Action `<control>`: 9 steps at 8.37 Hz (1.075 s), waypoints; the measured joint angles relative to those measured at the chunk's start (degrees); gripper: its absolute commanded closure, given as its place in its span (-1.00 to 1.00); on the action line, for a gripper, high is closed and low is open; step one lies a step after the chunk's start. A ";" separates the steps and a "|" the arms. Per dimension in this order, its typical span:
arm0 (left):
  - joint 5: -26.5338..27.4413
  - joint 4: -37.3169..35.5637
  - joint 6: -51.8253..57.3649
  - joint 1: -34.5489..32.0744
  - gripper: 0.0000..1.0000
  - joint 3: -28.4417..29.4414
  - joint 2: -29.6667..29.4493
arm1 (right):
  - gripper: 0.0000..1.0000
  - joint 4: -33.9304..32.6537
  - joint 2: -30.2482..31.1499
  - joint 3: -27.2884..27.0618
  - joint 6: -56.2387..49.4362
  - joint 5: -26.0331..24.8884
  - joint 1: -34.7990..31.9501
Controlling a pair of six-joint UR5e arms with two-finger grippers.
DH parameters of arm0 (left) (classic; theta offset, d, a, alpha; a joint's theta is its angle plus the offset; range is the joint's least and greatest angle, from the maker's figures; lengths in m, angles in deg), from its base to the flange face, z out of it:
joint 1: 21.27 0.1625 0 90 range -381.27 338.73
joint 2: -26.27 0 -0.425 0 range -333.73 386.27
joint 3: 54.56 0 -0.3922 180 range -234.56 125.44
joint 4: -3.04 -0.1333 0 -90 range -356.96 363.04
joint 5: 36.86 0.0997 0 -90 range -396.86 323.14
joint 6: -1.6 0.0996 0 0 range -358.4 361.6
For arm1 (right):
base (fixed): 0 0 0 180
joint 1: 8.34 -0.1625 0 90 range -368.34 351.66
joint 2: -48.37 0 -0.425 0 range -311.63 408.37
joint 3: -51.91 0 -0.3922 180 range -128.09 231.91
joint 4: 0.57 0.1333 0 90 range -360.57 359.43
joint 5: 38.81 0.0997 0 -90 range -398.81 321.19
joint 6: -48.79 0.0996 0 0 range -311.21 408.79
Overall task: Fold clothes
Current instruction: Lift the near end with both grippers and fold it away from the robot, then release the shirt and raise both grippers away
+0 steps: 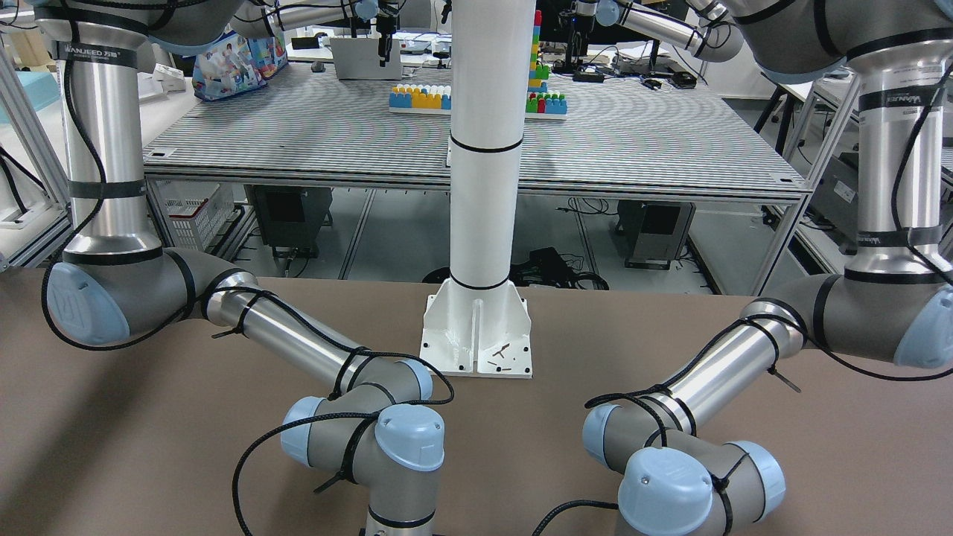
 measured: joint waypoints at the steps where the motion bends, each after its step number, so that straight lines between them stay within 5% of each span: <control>1: -1.45 0.82 0.86 -0.91 -1.00 -0.66 0.09 | -0.87 0.26 -0.27 -0.18 -1.48 3.53 -1.40; 3: -3.82 1.45 1.16 -1.90 -1.00 -1.63 0.57 | -0.69 0.57 -0.51 -0.91 -1.76 9.12 -2.60; 7: -4.97 1.53 1.48 -2.33 -1.00 -6.87 4.96 | -0.88 0.36 -0.51 -0.35 2.14 6.09 -1.66; 9: -7.63 1.25 2.46 -4.44 -1.00 -11.97 9.40 | -0.88 -0.34 -0.30 -0.76 -7.85 6.96 -3.00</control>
